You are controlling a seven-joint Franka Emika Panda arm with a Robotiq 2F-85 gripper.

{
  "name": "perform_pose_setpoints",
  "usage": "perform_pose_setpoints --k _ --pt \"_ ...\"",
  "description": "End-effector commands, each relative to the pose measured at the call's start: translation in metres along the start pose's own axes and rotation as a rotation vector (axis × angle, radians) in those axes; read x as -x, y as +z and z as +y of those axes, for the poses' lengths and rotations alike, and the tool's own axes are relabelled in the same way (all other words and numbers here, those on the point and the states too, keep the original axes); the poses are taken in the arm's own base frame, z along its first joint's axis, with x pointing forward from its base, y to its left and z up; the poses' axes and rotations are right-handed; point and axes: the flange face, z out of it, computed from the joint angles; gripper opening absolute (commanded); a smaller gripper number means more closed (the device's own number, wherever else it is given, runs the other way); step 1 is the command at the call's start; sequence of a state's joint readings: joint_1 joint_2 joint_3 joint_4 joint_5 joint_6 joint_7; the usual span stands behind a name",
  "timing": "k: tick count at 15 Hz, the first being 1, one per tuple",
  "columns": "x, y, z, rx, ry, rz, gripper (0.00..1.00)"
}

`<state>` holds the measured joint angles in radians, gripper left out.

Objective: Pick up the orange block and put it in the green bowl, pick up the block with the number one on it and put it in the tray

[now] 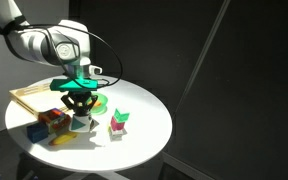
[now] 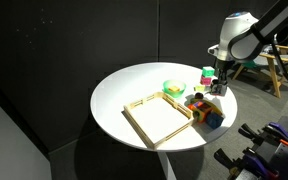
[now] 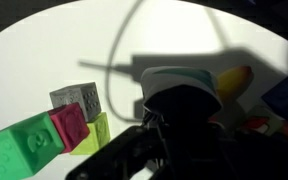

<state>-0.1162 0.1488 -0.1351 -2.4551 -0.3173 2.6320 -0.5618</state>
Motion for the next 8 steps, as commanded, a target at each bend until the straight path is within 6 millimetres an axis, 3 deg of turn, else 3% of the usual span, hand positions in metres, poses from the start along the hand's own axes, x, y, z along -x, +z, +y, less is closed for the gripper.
perform_pose_setpoints --k 1,8 --pt "-0.018 -0.008 0.0 0.013 -0.084 0.019 0.06" --pt "-0.06 -0.028 -0.017 0.038 -0.279 0.061 0.06"
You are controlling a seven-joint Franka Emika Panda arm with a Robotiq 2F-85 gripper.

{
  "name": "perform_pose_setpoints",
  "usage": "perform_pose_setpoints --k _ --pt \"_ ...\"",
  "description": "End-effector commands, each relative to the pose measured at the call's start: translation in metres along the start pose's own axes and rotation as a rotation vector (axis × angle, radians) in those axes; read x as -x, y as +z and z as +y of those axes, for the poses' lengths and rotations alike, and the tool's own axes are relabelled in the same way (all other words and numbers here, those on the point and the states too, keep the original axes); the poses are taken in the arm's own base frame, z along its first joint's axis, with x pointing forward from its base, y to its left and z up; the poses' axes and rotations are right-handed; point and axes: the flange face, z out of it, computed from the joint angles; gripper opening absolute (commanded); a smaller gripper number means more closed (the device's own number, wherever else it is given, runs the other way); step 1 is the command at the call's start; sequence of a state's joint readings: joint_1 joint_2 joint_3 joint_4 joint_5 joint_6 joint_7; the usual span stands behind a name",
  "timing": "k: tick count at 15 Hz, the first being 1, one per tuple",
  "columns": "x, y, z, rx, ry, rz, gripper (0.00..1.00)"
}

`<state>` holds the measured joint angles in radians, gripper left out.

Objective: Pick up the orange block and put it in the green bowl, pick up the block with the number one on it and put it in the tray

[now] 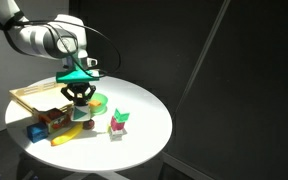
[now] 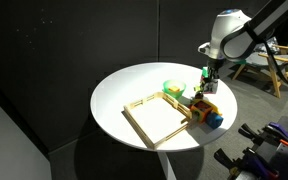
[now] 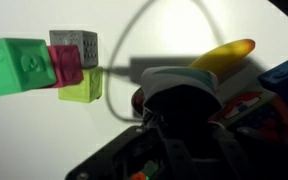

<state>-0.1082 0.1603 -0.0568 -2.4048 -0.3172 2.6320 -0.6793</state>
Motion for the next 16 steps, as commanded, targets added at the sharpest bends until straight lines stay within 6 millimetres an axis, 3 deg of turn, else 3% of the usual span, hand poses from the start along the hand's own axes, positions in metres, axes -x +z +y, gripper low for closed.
perform_pose_setpoints --k 1,7,16 --pt "-0.026 -0.011 0.0 0.013 -0.114 0.023 0.06" --pt "-0.07 -0.025 -0.015 0.006 -0.324 0.072 0.06" --pt "-0.114 -0.039 -0.038 0.017 -0.652 0.136 0.06"
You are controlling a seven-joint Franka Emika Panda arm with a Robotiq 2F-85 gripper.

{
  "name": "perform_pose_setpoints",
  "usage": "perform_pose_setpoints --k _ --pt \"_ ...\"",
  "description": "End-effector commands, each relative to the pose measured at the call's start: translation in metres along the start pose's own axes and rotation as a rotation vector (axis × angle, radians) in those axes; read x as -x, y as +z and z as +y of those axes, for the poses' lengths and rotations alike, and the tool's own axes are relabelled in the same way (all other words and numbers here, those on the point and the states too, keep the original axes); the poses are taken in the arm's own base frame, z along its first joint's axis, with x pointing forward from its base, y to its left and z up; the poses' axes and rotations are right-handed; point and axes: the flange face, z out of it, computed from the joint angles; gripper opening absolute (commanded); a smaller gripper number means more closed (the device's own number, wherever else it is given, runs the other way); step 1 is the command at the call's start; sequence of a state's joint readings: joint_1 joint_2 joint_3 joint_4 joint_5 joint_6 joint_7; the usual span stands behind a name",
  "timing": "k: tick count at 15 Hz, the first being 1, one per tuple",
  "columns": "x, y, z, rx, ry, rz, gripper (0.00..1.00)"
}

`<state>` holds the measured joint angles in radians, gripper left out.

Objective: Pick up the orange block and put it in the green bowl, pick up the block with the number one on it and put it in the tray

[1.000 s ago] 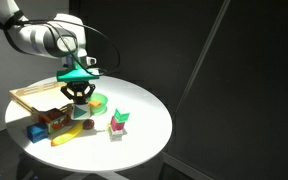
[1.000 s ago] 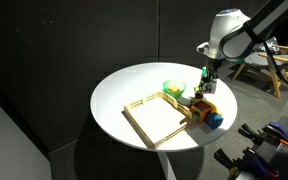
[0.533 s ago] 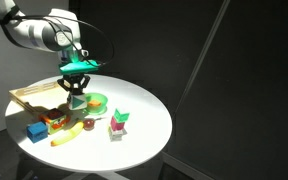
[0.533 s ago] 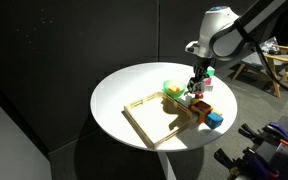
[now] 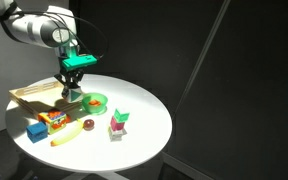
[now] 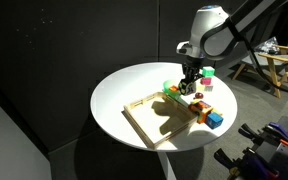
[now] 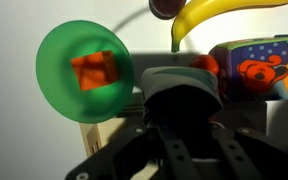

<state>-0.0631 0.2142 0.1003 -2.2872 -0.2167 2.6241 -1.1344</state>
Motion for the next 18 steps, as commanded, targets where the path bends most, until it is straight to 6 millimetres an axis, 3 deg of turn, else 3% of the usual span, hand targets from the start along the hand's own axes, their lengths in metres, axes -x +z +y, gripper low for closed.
perform_pose_setpoints --k 1,10,18 --pt "-0.019 -0.007 0.005 -0.006 -0.138 0.027 0.06" --pt "-0.055 -0.006 -0.005 -0.014 -0.402 0.072 0.06" --pt "-0.063 0.021 -0.008 -0.045 -0.441 0.078 0.06"
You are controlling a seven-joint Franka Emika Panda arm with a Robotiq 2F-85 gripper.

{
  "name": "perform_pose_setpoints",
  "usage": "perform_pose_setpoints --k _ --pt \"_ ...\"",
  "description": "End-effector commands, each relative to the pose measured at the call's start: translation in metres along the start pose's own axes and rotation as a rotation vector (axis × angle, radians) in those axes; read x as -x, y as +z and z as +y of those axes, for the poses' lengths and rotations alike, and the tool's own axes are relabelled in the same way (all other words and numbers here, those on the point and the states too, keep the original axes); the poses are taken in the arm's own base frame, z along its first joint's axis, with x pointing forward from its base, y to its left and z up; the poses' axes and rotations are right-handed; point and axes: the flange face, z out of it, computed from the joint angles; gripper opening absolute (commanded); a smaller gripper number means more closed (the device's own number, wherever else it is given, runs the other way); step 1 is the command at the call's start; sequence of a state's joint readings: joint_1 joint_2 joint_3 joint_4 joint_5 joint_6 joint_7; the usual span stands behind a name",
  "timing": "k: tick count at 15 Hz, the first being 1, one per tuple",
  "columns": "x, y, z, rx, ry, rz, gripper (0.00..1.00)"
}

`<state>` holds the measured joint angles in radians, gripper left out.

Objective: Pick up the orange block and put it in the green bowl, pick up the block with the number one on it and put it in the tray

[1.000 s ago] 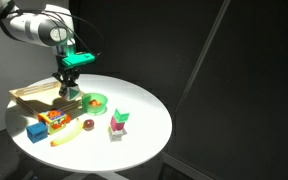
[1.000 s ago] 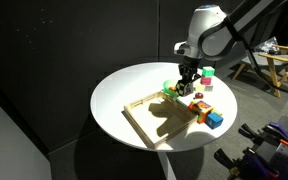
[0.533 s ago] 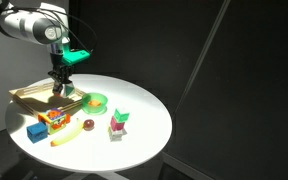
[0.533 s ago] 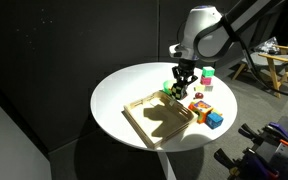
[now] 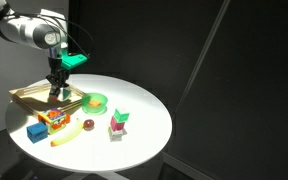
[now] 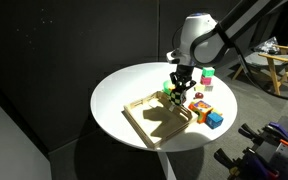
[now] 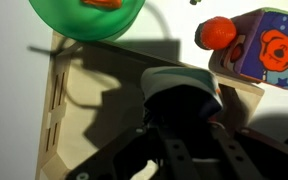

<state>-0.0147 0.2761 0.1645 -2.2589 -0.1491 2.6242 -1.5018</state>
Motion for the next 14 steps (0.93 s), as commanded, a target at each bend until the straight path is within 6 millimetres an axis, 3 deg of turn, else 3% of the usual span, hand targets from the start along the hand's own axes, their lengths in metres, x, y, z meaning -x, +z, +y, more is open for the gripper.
perform_pose_setpoints --k 1,8,14 --pt "0.001 0.009 0.009 -0.008 -0.026 0.013 0.06" --pt "0.001 0.03 0.014 -0.018 0.0 0.011 0.06" --pt "-0.005 0.025 0.028 0.012 0.077 -0.007 0.06"
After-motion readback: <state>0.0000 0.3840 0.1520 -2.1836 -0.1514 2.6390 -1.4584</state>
